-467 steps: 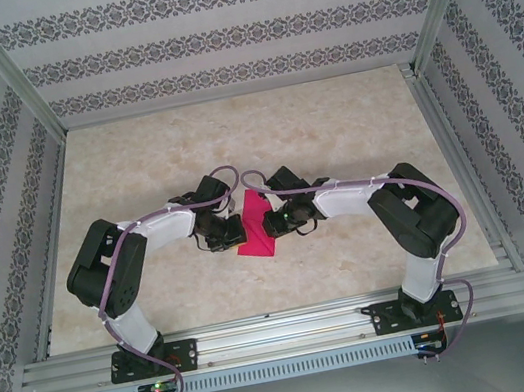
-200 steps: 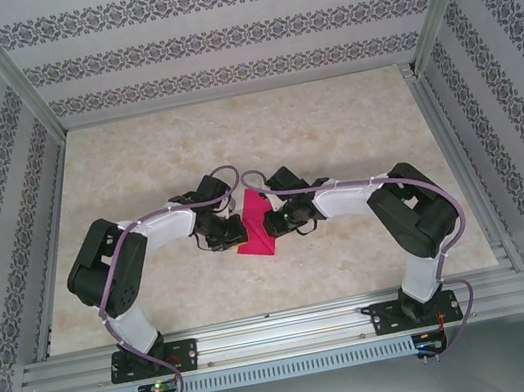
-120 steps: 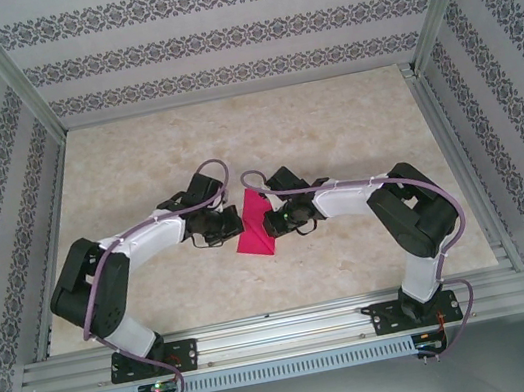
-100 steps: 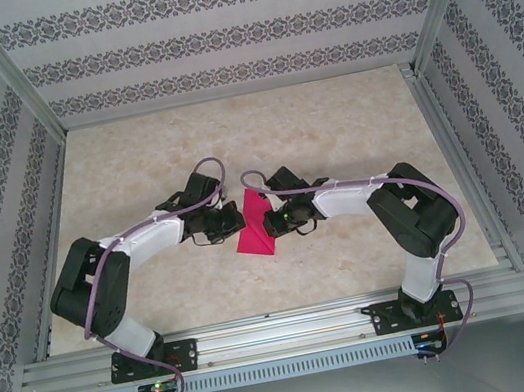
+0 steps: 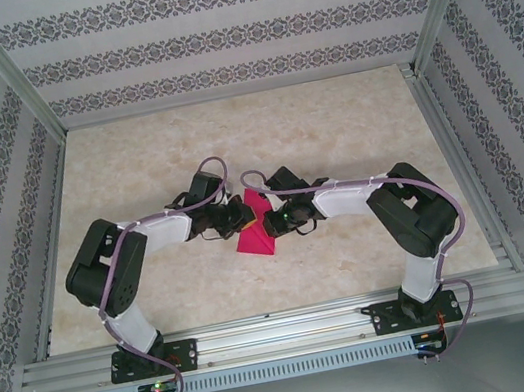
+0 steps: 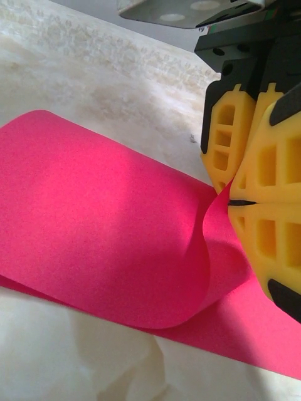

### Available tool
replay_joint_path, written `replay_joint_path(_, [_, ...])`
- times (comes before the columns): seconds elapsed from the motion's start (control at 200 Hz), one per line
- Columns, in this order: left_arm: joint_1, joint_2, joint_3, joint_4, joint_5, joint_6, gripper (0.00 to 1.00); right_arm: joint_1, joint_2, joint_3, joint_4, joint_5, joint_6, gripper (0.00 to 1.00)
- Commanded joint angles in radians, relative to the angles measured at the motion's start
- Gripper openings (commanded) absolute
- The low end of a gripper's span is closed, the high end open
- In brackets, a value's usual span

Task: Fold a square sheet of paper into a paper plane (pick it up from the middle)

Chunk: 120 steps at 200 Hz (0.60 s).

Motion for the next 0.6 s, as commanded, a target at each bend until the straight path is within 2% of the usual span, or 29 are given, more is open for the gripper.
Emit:
replay_joint_path(0.0, [0.011, 0.030, -0.010, 0.048, 0.018, -0.018, 0.00, -0.009, 0.043, 0.007, -0.025, 0.015, -0.005, 0.12])
replay_joint_path(0.435, [0.011, 0.107, -0.021, 0.001, -0.025, 0.025, 0.00, -0.010, 0.046, 0.010, -0.024, 0.013, -0.001, 0.13])
replay_joint_path(0.595, [0.011, 0.128, -0.046, -0.007, -0.048, 0.046, 0.00, -0.010, 0.031, 0.011, -0.002, -0.015, 0.015, 0.17])
